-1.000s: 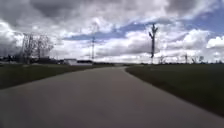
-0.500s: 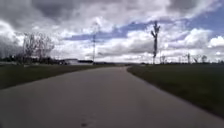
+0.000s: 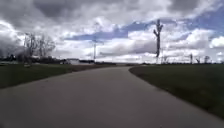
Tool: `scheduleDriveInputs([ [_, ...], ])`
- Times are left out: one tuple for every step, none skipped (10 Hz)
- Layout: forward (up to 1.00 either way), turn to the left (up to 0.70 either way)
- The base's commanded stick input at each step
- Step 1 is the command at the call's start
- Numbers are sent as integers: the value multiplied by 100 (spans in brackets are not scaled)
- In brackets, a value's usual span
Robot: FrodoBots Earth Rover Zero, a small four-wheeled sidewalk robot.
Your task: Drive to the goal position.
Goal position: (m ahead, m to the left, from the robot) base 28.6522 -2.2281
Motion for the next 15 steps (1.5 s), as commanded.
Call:
scheduleDriveInputs([
  [100, 0],
  [100, 0],
  [100, 0],
  [100, 0],
  [100, 0],
  [100, 0],
  [100, 0],
  [100, 0],
  [100, 0],
  [100, 0],
  [100, 0],
  [100, 0],
  [100, 0],
  [100, 0],
  [100, 0],
])
